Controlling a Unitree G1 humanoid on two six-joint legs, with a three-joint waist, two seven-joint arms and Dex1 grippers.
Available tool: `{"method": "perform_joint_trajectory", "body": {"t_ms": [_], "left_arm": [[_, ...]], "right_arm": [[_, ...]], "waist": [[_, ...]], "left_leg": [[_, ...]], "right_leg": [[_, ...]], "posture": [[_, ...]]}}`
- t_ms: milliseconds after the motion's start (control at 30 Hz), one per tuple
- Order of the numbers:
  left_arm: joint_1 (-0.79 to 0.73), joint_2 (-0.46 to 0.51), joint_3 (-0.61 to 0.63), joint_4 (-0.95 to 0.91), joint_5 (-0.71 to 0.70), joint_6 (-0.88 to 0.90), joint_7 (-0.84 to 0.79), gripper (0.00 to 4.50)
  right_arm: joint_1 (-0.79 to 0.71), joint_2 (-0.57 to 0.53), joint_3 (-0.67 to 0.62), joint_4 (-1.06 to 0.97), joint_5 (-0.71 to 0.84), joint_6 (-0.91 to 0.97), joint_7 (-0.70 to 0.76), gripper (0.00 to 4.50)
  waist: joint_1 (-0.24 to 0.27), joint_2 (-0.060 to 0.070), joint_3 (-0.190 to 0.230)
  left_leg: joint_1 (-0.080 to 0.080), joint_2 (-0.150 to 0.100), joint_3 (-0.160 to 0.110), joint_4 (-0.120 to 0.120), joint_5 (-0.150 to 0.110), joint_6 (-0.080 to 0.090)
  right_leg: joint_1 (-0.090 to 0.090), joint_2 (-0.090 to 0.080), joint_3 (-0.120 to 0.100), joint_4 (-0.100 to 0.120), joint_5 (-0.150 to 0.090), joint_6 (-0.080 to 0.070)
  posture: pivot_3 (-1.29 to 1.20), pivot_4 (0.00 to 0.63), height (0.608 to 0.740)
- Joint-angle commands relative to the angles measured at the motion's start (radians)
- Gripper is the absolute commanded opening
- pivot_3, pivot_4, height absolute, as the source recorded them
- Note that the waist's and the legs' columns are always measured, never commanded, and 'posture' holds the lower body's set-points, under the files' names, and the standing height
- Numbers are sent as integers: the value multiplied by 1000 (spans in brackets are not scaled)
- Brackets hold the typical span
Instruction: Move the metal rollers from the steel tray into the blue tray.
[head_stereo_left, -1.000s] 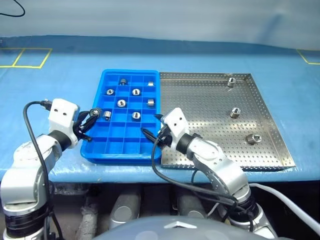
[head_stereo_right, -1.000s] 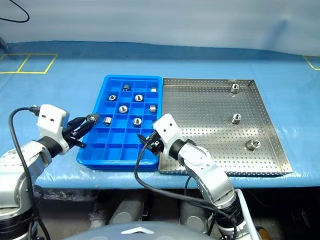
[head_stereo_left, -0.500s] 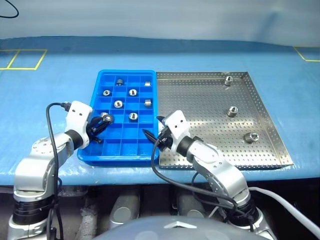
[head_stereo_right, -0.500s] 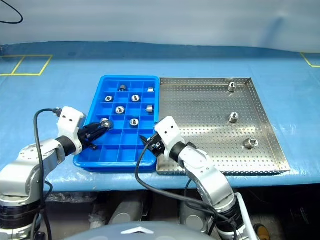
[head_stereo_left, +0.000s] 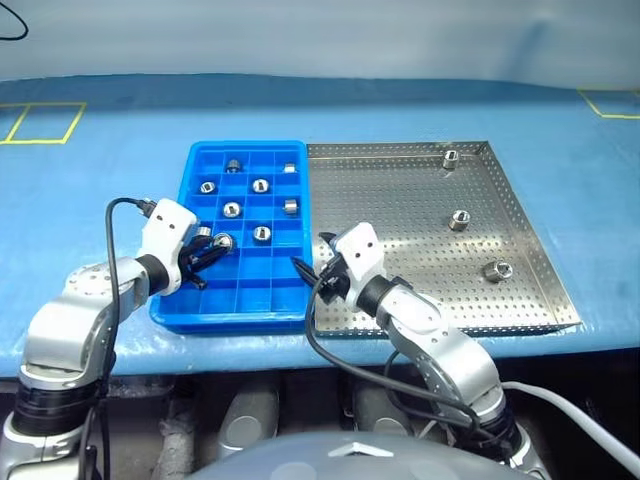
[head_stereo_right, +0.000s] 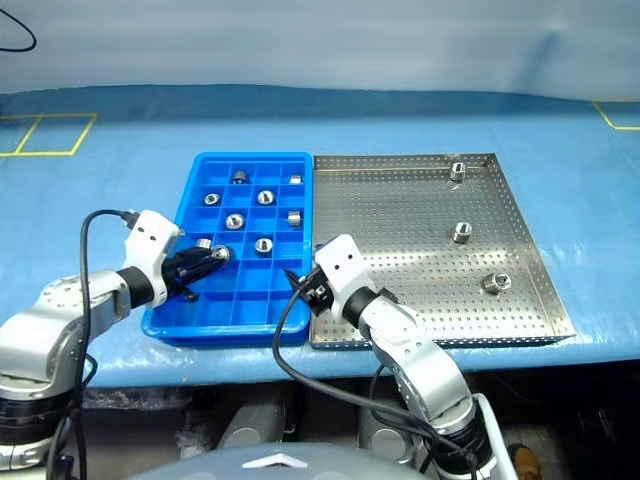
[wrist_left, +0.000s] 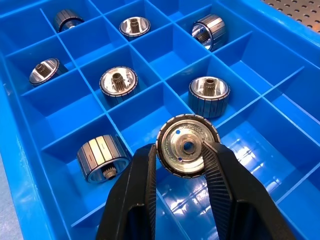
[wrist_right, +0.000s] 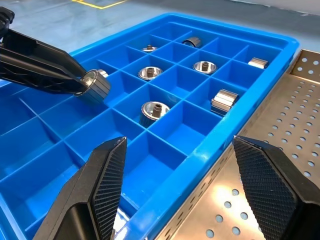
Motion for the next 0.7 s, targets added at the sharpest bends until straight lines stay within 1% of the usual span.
{"method": "perform_joint_trajectory", "body": {"t_ms": [33,200,433,567,600,700], "left_arm": [[9,43,8,-53,-29,24,-28,1275],[38,86,25,-101,-63,46,-56,1275],[62,98,50,-124,-76,74,-29,1275],[65,98,59,-126,-84,78,-23,2387],[66,99,62,-125,-85,78,-21,2788],[67,104,67,-120,-87,74,-17,3785]], "right_arm": [[0,3,-13,-48,-2,-10,-5,3599],[0,4,-12,-46,-2,-12,-8,3599],[-3,4,-5,-39,-1,-11,-6,3599],[-4,3,-4,-38,-1,-11,-4,3599],[-5,3,-5,-38,0,-10,-4,3599],[-7,2,-5,-37,-1,-8,-3,3599]], "waist": [[-7,0,0],[-11,0,0],[-9,0,0],[-8,0,0],[-8,0,0],[-8,0,0]], "left_leg": [[0,0,0,0,0,0],[0,0,0,-1,0,0],[0,1,0,-2,0,-1],[0,1,0,-2,0,-1],[0,1,0,-2,0,-1],[0,1,0,-2,0,-1]], "right_leg": [[0,0,0,0,0,0],[-1,0,0,0,0,0],[-1,0,0,0,-1,-1],[-1,0,0,0,-1,-1],[-1,0,0,0,-1,-1],[-2,0,0,0,-1,-1]], "posture": [[1,150,740],[4,150,740],[19,150,740],[19,150,740],[19,150,740],[19,150,740]]}}
